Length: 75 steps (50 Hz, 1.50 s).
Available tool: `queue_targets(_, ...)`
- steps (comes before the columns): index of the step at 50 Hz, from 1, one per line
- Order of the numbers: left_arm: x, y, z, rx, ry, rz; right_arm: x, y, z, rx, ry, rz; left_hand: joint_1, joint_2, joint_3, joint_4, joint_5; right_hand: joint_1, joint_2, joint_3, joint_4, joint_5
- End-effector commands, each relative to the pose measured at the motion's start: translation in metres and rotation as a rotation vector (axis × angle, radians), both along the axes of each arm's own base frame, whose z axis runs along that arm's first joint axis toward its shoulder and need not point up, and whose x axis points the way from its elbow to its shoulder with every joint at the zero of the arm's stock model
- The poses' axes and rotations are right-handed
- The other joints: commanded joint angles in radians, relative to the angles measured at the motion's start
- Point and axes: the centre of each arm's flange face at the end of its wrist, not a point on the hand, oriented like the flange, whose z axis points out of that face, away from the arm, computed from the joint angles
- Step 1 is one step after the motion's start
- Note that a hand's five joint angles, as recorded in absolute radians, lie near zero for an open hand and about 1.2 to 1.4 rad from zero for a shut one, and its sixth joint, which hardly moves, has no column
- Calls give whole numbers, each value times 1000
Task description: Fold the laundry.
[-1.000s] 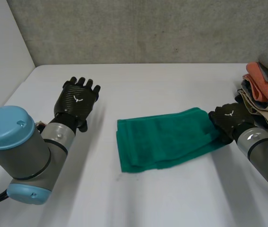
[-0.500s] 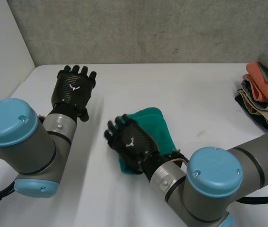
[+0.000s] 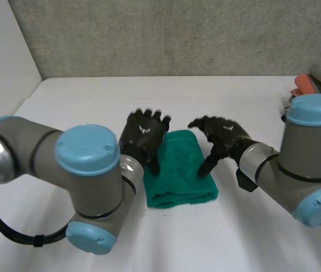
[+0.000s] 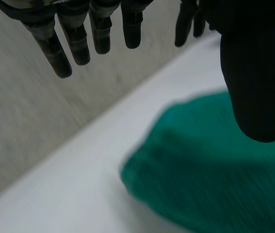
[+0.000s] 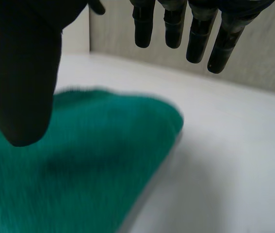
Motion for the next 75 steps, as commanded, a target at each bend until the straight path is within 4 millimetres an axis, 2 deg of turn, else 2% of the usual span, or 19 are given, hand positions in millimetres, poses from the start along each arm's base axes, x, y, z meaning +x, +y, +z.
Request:
queue_targets(1,6,-8,-34,97,-129,71,5,-14,-38,28,154,30,22,9,1,10,-10,23,1,8,-15,-15)
queue_targets(6,9,-6,-39,125,-176,65,3,-19,-43,-18,237,26,22,9,1,10,-10,61,40,46,23,23)
queue_targets(12,8,-3,-30,112,-165,54,2,-16,-19,-94,252,24,22,9,1,10,-9,87,66,73,50,50)
queue_targets(14,8,-3,-18,93,-143,47,0,-12,0,-136,230,19,25,12,4,13,-7,52,31,38,15,15)
queue_targets(17,8,0,14,44,-79,15,-2,-4,19,-182,209,16,25,12,4,13,-7,-26,-47,-40,-63,-63)
queue_targets(23,21,3,72,-37,36,-101,-4,14,40,-307,172,20,31,18,10,19,-1,-26,-47,-40,-63,-63)
queue_targets(27,29,14,103,-84,91,-227,-5,35,32,-352,211,72,31,18,10,19,-1,-26,-47,-40,-63,-63)
queue_targets(31,33,22,116,-94,120,-360,-1,59,6,-371,285,152,31,18,10,19,-1,-26,-47,-40,-63,-63)
queue_targets(35,38,23,115,-62,127,-419,7,76,-15,-399,309,209,31,18,10,19,-1,-26,-47,-40,-63,-63)
queue_targets(36,38,24,115,-55,128,-423,9,78,-27,-393,320,221,31,18,10,19,-1,-26,-47,-40,-63,-63)
queue_targets(40,39,24,116,-43,136,-422,19,79,-47,-401,321,240,31,18,10,19,-1,-26,-47,-40,-63,-63)
queue_targets(47,38,25,114,-39,134,-423,32,71,-61,-457,306,239,31,18,10,19,-1,-26,-47,-40,-63,-63)
queue_targets(49,38,25,114,-38,134,-423,35,66,-64,-479,315,232,31,18,10,19,-1,60,39,46,23,23)
queue_targets(52,38,24,113,-35,134,-423,37,60,-67,-500,328,214,31,18,10,19,-1,268,247,254,231,231)
queue_targets(62,38,24,112,-34,135,-421,45,46,-68,-522,323,199,31,18,10,19,-1,671,650,657,634,634)
queue_targets(66,38,24,112,-33,135,-422,49,42,-67,-528,305,200,31,18,10,19,-1,941,920,926,903,903)
queue_targets(67,38,24,112,-33,135,-422,50,38,-66,-527,305,195,31,18,10,19,-1,1148,1127,1133,1111,1111)
queue_targets(68,38,24,112,-33,135,-422,50,36,-66,-527,307,189,28,15,7,16,-4,1196,1174,1181,1158,1158)
queue_targets(75,38,24,112,-31,134,-421,47,27,-48,-562,302,157,31,18,10,19,-1,1196,1175,1181,1159,1159)
